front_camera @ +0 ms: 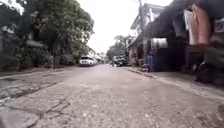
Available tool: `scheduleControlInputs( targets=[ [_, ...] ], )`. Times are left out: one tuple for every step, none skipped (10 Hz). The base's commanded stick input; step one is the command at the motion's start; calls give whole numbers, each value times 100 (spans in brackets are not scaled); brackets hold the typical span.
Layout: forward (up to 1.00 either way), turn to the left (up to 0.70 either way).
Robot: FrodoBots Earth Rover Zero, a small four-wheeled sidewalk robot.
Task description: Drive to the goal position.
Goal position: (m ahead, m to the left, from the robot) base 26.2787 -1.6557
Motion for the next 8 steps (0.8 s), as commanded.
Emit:
scheduleControlInputs(
  targets=[
    [100, 0],
    [100, 0],
    [100, 0],
    [100, 0],
    [100, 0],
    [100, 0],
    [100, 0],
    [100, 0]
  ],
)
